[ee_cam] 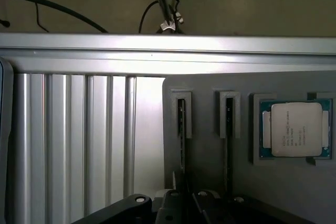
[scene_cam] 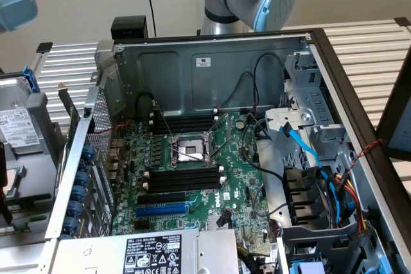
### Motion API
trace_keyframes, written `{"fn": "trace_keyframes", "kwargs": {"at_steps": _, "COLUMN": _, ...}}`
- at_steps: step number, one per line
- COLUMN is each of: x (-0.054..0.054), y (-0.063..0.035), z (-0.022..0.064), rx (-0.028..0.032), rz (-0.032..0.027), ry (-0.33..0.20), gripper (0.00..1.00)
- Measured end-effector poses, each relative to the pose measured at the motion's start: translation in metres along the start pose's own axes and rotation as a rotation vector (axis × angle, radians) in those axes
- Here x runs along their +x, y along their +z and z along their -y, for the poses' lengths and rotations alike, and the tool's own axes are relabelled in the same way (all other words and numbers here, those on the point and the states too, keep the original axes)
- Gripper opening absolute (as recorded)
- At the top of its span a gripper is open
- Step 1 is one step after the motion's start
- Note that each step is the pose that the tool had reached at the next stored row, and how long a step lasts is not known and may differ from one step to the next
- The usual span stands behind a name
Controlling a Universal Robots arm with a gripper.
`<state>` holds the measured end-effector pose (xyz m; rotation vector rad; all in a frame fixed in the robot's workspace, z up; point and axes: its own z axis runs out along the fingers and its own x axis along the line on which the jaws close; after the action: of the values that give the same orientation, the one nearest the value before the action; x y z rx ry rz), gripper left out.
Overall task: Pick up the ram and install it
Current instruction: 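Pick up the ram and move it above insertion slot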
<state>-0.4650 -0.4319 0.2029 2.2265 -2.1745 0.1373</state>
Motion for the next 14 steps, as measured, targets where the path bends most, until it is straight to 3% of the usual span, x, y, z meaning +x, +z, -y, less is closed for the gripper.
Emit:
{"fn": "trace_keyframes", "kwargs": {"at_steps": 8, "x": 0.000, "y": -0.0016, "z": 0.0001, "rx": 0.0004, "rz": 0.0002, "ry": 0.000, "gripper": 0.12}}
{"fn": "trace_keyframes", "kwargs": {"at_steps": 14, "x": 0.002, "y": -0.0246, "z": 0.0010, "rx": 0.0000, "rz": 0.0000, "ry": 0.000, "gripper": 0.12}}
